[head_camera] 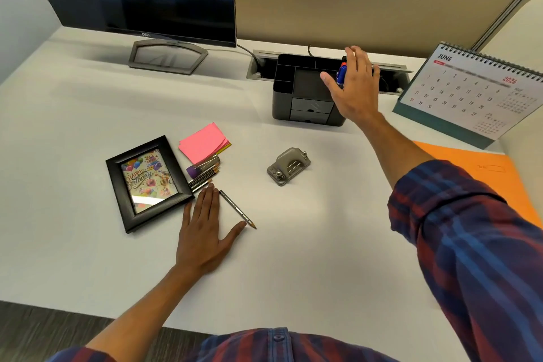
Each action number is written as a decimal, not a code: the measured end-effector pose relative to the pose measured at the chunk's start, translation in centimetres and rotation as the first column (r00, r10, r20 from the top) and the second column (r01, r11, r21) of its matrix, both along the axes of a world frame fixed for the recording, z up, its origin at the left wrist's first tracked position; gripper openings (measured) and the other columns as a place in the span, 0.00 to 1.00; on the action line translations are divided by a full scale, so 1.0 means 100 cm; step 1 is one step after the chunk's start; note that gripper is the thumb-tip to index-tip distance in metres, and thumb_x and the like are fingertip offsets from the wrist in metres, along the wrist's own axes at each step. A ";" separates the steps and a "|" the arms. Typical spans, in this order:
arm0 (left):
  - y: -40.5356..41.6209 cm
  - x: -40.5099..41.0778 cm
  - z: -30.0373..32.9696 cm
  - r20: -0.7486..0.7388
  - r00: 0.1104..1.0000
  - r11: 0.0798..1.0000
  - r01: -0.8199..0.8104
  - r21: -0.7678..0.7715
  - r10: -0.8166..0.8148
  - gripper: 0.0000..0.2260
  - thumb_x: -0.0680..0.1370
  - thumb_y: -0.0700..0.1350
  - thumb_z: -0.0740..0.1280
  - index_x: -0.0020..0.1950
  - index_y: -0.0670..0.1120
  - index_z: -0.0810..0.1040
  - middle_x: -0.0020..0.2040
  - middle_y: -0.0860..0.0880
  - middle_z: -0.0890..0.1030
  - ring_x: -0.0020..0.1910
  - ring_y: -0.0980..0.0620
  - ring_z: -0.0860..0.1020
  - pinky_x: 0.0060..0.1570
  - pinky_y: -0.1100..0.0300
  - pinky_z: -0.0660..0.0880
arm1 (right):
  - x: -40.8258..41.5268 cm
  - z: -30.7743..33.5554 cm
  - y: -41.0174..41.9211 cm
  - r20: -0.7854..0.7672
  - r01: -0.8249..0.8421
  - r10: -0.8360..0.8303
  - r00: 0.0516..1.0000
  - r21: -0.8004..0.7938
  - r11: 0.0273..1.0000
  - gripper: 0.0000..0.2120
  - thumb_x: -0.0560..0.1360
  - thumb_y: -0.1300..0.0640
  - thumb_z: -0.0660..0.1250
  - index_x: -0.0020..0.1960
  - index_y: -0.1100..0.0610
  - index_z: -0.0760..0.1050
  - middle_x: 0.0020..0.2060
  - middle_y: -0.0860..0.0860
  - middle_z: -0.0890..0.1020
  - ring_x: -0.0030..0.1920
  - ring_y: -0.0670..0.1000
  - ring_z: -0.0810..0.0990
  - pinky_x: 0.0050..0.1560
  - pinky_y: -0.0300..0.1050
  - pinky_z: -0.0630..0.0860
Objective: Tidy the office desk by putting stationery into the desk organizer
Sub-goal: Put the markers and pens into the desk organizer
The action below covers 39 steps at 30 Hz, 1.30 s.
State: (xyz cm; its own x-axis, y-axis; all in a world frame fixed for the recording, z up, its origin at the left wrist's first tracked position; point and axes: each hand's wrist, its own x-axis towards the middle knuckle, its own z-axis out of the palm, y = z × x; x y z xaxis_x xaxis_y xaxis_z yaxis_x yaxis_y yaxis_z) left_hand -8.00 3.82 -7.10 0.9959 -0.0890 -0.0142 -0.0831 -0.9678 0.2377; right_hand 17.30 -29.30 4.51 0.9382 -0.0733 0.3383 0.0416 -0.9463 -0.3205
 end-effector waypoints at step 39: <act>0.009 0.003 -0.009 0.038 0.999 0.998 0.039 -0.057 -0.037 0.37 0.75 0.61 0.48 0.80 0.43 0.52 0.80 0.47 0.53 0.79 0.50 0.51 0.75 0.54 0.41 | -0.220 -0.096 0.141 -0.271 -0.291 0.410 0.871 0.389 0.874 0.05 0.72 0.51 0.69 0.45 0.51 0.79 0.42 0.45 0.80 0.44 0.46 0.77 0.43 0.44 0.74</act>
